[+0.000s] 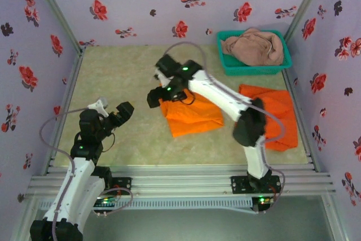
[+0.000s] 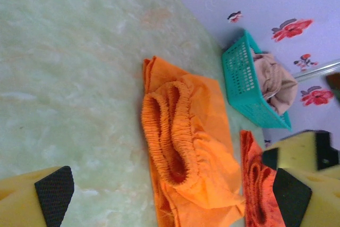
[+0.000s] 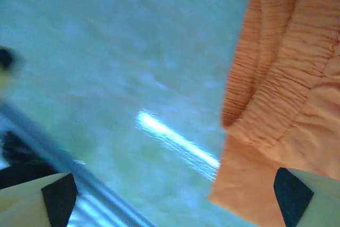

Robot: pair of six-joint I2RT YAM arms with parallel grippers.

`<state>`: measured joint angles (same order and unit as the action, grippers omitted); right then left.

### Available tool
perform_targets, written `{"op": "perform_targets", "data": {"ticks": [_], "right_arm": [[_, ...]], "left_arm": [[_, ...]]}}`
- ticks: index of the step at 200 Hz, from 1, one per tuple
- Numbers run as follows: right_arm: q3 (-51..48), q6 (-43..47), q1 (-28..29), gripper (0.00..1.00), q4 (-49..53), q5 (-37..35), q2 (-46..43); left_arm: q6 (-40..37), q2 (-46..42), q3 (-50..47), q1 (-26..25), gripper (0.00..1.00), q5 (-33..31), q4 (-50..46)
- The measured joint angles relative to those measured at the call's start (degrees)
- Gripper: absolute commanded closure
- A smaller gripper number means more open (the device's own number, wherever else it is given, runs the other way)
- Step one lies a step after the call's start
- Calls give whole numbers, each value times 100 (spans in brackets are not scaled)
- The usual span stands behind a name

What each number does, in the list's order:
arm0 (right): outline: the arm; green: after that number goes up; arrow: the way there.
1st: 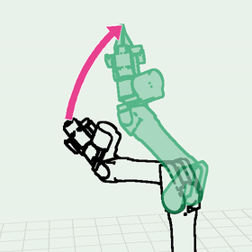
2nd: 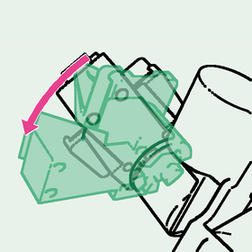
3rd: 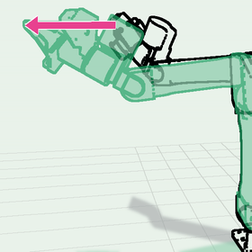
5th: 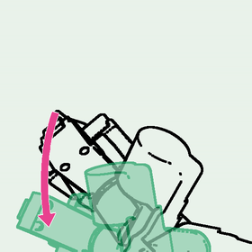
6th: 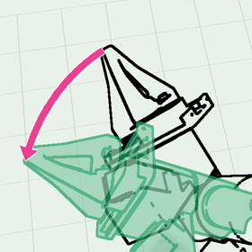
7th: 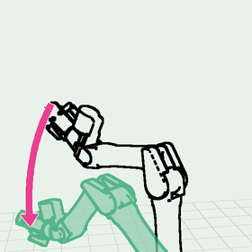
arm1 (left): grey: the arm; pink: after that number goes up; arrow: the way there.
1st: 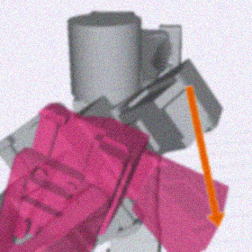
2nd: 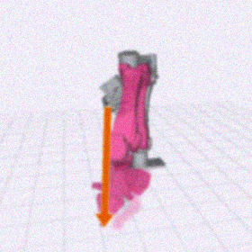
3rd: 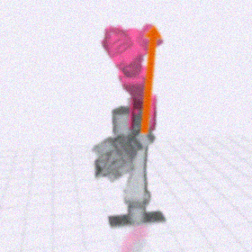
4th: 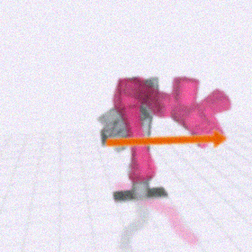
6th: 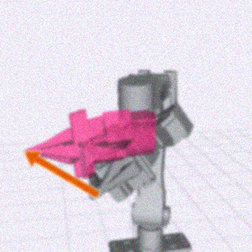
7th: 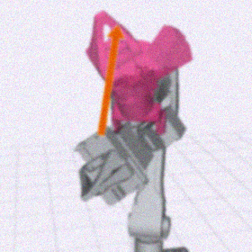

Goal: Fold and stack the shorts

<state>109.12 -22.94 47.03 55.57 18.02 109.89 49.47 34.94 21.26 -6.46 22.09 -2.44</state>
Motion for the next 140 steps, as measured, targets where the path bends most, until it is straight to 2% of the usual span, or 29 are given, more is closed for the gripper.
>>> {"op": "perform_targets", "data": {"ticks": [21,43,80,110,140], "right_arm": [[-1209,-262,-435,1,-892,243,-1228],[-2201,-520,-802,1,-1644,326,-1849],[-3574,-953,-1113,1,-2382,398,-1934],[-4033,-1189,-1598,1,-2743,457,-1934],[-4433,-1373,-2109,1,-3136,514,-1934]], "left_arm": [[192,181,44,-33,1,101,236],[428,643,214,-264,1,127,612],[817,1921,776,-1248,1,35,1469],[1145,3051,1325,-2135,1,-105,2376],[1327,4105,1773,-2677,1,-247,3008]]}}
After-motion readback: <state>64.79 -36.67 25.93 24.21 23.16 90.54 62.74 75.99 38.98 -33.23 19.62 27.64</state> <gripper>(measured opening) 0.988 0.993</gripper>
